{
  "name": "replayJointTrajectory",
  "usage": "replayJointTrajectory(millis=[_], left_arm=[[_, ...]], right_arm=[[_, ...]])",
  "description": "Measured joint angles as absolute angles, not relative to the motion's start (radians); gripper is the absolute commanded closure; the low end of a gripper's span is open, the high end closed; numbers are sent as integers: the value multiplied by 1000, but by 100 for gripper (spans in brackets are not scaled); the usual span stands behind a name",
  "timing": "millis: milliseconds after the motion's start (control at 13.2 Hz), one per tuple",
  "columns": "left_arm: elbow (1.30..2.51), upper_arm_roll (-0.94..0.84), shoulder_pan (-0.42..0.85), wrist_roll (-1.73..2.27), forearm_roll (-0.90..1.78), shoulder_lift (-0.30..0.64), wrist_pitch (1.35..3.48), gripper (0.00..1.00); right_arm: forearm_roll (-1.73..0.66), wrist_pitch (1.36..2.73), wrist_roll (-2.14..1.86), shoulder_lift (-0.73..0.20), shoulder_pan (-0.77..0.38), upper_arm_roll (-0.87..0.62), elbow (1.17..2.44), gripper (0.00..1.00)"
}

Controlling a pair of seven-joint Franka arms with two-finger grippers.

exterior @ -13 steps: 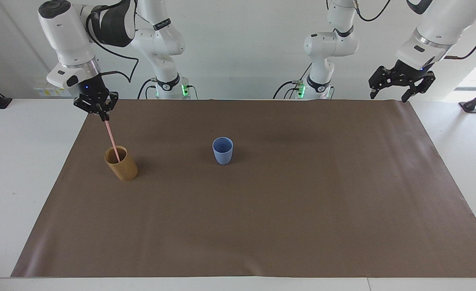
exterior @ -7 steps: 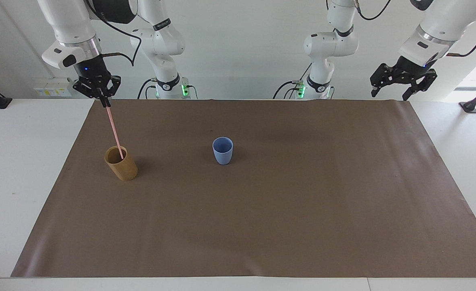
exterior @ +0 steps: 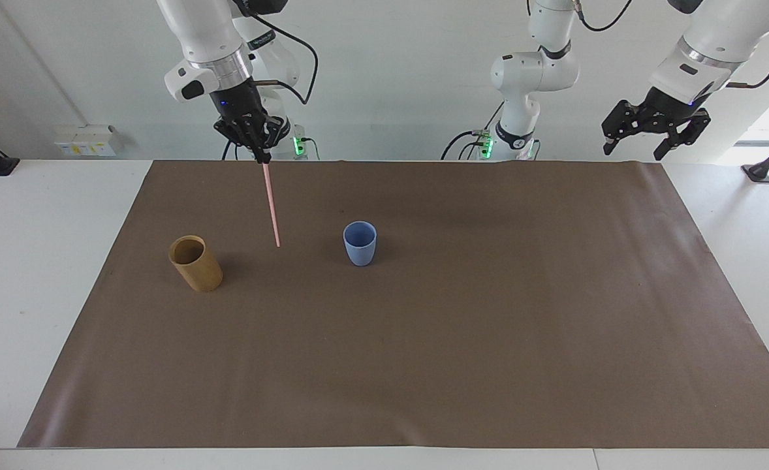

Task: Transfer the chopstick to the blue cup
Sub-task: 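Carry the pink stick with the right gripper over the blue cup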

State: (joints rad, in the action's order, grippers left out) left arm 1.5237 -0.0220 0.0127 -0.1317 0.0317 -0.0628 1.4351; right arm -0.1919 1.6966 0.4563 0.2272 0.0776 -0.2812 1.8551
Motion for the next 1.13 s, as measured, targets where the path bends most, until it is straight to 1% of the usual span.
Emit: replayJointTrajectory(millis=[151, 302, 680, 1133], left_arm=[[1524, -17, 12, -132, 32, -66, 1434, 0], [1524, -17, 12, -132, 32, -66, 1433, 0], [1524, -17, 12, -132, 32, -66, 1433, 0], [1524, -17, 12, -132, 32, -66, 1433, 0]], right_arm=[[-236, 1729, 603, 207, -3, -285, 1855, 100], [-306, 1746, 697, 189, -41, -288, 1854, 100], [-361, 1747, 716, 125, -92, -289, 1860, 100], [-361, 1746, 666, 91, -98, -288, 1908, 100]])
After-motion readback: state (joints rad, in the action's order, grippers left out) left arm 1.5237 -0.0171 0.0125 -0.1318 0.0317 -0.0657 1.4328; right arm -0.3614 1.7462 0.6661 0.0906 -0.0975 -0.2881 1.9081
